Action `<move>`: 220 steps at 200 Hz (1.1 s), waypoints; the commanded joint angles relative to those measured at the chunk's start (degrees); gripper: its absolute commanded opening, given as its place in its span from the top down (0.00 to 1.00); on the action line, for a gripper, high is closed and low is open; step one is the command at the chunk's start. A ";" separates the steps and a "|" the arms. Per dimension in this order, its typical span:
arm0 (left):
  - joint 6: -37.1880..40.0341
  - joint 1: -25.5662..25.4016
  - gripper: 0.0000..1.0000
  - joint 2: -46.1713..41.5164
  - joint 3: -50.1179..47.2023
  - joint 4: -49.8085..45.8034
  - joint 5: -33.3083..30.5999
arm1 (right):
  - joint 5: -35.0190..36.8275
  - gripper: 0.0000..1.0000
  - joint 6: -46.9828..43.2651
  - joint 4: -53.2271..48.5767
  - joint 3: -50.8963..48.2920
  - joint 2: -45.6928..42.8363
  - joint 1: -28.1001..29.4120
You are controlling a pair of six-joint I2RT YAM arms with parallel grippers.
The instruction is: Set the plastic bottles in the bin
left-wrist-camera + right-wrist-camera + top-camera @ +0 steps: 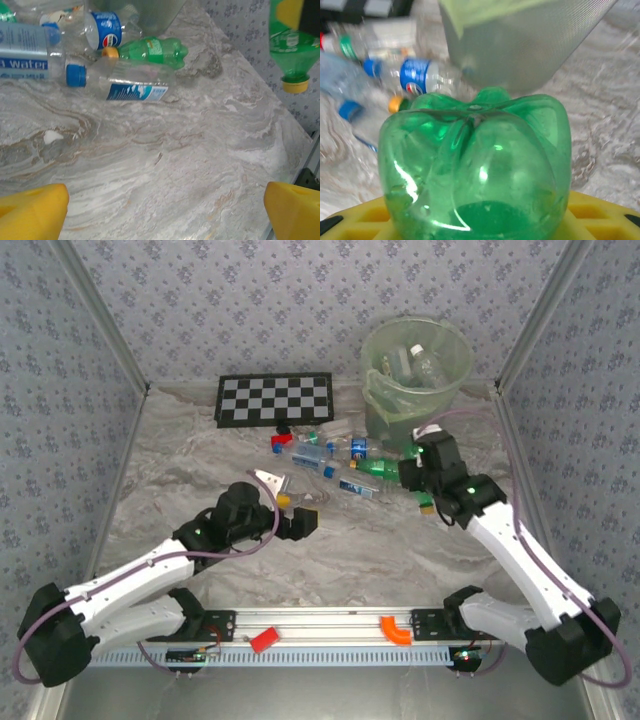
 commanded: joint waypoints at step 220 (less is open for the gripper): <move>-0.69 -0.33 0.00 -1.42 5.30 -0.88 -1.98 | -9.56 0.52 2.36 50.53 14.62 12.55 -21.00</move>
